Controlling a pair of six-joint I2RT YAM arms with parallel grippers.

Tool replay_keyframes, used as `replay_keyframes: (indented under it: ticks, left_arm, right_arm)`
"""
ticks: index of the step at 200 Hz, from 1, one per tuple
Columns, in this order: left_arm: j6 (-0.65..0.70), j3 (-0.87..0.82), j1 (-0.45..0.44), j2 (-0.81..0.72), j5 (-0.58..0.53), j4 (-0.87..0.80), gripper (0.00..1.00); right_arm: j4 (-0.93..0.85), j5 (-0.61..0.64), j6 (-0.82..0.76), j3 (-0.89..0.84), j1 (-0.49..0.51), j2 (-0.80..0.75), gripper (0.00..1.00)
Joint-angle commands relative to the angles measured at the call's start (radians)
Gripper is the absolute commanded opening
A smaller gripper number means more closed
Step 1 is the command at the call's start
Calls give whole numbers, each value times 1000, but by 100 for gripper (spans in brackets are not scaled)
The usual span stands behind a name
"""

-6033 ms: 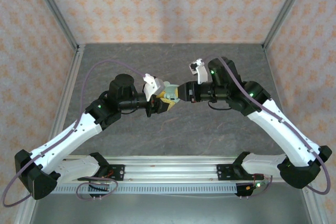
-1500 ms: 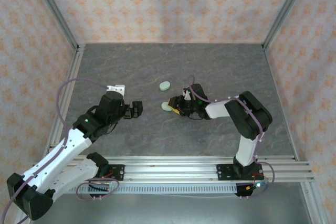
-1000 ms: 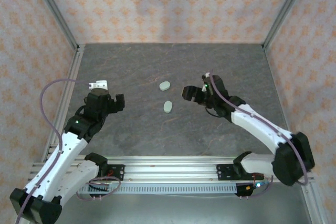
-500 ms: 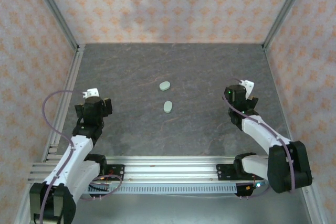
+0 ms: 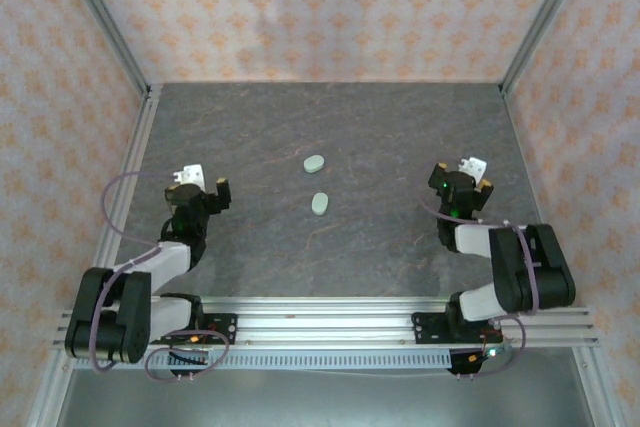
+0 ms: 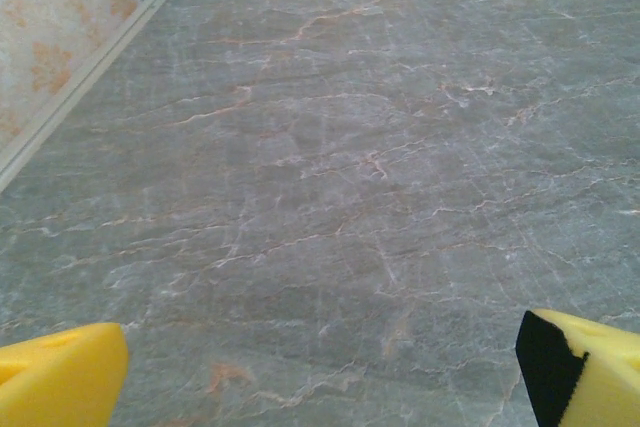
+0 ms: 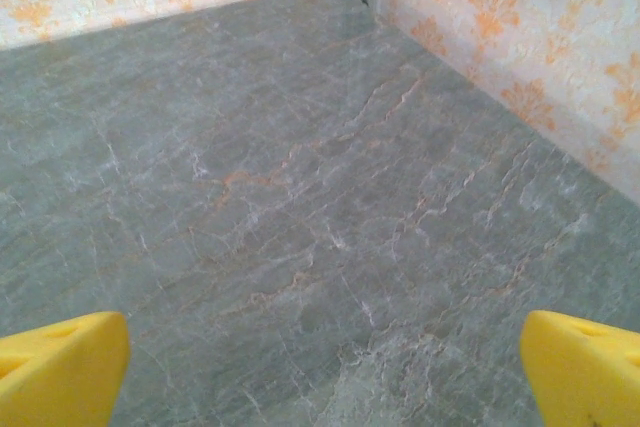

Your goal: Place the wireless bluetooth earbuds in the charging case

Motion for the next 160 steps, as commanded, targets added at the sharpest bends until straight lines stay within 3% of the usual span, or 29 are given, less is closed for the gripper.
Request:
replay_keyframes:
  ticks: [1, 10, 29, 68, 75, 84, 92, 160]
  left_arm:
    - [26, 27, 7, 48, 50, 157, 100]
    - [23, 35, 9, 77, 57, 171, 100]
    - [28, 51, 9, 141, 93, 210, 100]
    - [44, 123, 10, 300, 137, 227, 100]
    - [47, 158, 8, 282, 139, 129, 100]
    - [42, 144, 9, 300, 124, 198, 100]
    - [42, 158, 8, 284, 123, 134, 100]
    - [44, 155, -5, 291, 91, 154, 100]
  right_arm:
    - [255, -50, -13, -44, -11, 89, 99]
    - [284, -52, -18, -43, -11, 101, 99]
    - [123, -39, -6, 21, -11, 82, 99]
    - [132, -31, -8, 25, -12, 93, 99]
    - [127, -34, -9, 26, -12, 89, 99]
    - [124, -36, -10, 26, -12, 89, 99]
    - [130, -35, -10, 27, -12, 90, 99]
    - [127, -35, -10, 26, -12, 90, 99]
